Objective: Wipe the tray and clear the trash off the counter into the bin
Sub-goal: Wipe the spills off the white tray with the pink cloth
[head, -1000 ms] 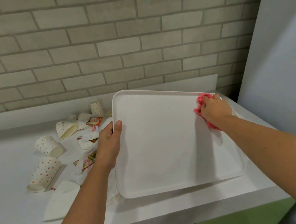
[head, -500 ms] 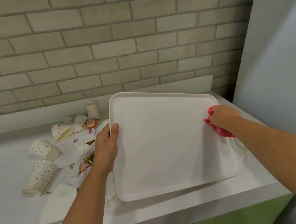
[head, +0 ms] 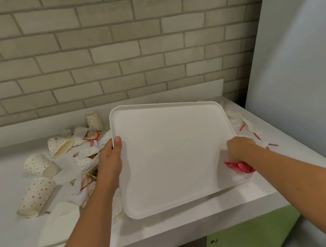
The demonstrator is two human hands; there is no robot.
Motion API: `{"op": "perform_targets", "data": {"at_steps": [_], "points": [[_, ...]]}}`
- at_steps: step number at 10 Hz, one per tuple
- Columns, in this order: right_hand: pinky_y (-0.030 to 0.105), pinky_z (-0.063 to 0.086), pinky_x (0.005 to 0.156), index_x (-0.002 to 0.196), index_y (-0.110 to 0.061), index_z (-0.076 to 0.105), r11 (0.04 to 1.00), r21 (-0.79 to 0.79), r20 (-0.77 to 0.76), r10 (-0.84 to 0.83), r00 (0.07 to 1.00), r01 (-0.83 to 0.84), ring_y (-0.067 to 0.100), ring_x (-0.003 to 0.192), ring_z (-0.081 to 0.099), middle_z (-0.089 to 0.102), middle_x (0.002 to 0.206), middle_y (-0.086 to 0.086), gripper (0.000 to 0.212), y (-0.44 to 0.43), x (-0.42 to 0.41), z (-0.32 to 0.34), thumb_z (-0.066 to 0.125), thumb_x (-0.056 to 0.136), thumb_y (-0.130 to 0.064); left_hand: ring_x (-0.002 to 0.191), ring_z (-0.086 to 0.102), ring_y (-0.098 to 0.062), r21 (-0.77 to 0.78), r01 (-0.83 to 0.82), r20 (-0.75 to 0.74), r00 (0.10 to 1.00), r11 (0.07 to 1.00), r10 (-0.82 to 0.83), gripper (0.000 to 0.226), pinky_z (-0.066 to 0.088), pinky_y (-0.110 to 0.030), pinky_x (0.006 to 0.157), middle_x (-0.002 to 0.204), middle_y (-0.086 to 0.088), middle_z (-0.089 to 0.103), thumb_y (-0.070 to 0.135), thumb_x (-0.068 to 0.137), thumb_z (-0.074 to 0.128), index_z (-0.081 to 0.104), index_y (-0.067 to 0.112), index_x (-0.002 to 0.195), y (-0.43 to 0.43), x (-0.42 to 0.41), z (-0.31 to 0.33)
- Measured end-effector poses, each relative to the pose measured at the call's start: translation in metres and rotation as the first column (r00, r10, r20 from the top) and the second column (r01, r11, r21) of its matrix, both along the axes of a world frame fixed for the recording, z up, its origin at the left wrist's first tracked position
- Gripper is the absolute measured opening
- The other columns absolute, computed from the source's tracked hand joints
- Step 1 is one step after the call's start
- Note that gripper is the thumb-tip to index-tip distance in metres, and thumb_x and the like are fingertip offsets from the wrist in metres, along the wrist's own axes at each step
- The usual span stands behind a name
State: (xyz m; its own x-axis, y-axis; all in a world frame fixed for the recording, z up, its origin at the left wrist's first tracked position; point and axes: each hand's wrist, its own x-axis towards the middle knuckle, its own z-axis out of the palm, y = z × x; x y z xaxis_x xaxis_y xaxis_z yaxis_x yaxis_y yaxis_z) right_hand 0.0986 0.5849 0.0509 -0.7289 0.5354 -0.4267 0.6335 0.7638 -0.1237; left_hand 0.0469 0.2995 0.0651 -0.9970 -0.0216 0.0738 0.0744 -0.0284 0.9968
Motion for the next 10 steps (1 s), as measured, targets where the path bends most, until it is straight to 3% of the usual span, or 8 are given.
{"op": "perform_targets", "data": {"at_steps": [2,3,4,6,7,8,9,10], "points": [[0.02,0.035,0.047,0.069,-0.017,0.056,0.999,0.007,0.189,0.048,0.981,-0.051,0.009,0.045,0.043,0.05,0.054,-0.004,0.024,-0.008,0.02,-0.019,0.052,0.092,-0.021,0.089,0.058,-0.017,0.051,-0.013,0.029,1.0,0.999,0.012,0.037,0.047,-0.039,0.086,0.088,0.014,0.057,0.039,0.099,0.037,0.049,0.023,0.129,-0.002,-0.002,-0.006],[0.017,0.033,0.049,0.061,-0.02,0.045,0.988,0.026,0.025,0.154,0.988,-0.155,0.006,0.052,0.041,0.047,0.062,-0.005,0.03,-0.009,0.021,-0.024,0.063,0.086,-0.021,0.084,0.056,-0.009,0.065,-0.008,0.034,0.999,0.998,0.006,0.039,0.044,-0.035,0.086,0.088,0.016,0.055,0.039,0.099,0.035,0.048,0.022,0.131,-0.003,0.0,-0.002],[0.019,0.038,0.049,0.061,-0.021,0.046,0.977,-0.031,0.028,0.214,0.976,-0.213,0.008,0.052,0.044,0.049,0.062,-0.004,0.029,-0.02,0.018,-0.022,0.066,0.083,-0.021,0.103,0.051,-0.013,0.099,0.013,0.04,0.999,0.995,-0.017,0.043,0.039,-0.03,0.086,0.099,0.015,0.049,0.039,0.1,0.034,0.042,0.02,0.138,-0.003,0.004,0.0],[0.023,0.044,0.061,0.063,-0.017,0.049,0.918,-0.057,0.135,0.396,0.908,-0.392,0.011,0.054,0.047,0.051,0.064,-0.002,0.026,-0.074,0.013,-0.012,0.061,0.086,-0.017,0.101,0.043,-0.002,0.107,-0.001,0.091,0.996,0.994,-0.009,0.045,0.033,-0.024,0.087,0.12,0.015,0.042,0.037,0.1,0.033,0.039,0.019,0.141,-0.001,0.014,0.006],[0.03,0.043,0.07,0.08,-0.008,0.059,0.822,-0.007,0.28,0.549,0.788,-0.57,0.02,0.063,0.049,0.051,0.075,0.005,0.015,-0.107,0.013,-0.004,0.051,0.09,-0.015,0.113,0.053,-0.016,0.076,-0.01,0.109,0.994,0.997,0.002,0.047,0.041,-0.034,0.099,0.131,0.004,0.053,0.046,0.097,0.036,0.046,0.021,0.136,-0.007,0.004,-0.003],[0.028,0.043,0.066,0.104,-0.002,0.063,0.747,-0.018,0.185,0.656,0.732,-0.665,0.022,0.065,0.05,0.049,0.073,0.006,0.024,-0.135,0.015,0.002,0.052,0.09,-0.017,0.119,0.054,-0.026,0.075,-0.014,0.165,0.986,0.997,0.001,0.051,0.041,-0.047,0.105,0.13,-0.002,0.057,0.051,0.095,0.037,0.048,0.02,0.134,-0.01,0.002,-0.008],[0.024,0.036,0.05,0.068,-0.007,0.053,0.696,-0.061,0.062,0.718,0.693,-0.715,0.023,0.062,0.048,0.045,0.062,0.003,0.027,-0.16,0.019,0.003,0.054,0.09,-0.022,0.115,0.057,-0.026,0.066,-0.003,0.171,0.985,0.998,-0.009,0.052,0.043,-0.047,0.103,0.127,-0.004,0.06,0.051,0.095,0.037,0.05,0.018,0.133,-0.013,0.004,-0.012],[0.023,0.03,0.046,0.053,-0.011,0.04,0.643,-0.146,-0.103,0.746,0.658,-0.752,0.016,0.049,0.037,0.041,0.055,0.003,0.043,-0.174,0.023,0.008,0.054,0.091,-0.026,0.114,0.057,-0.024,0.065,-0.011,0.177,0.984,0.998,0.0,0.052,0.044,-0.044,0.102,0.126,-0.003,0.06,0.051,0.095,0.037,0.051,0.017,0.132,-0.017,0.005,-0.011]]}}
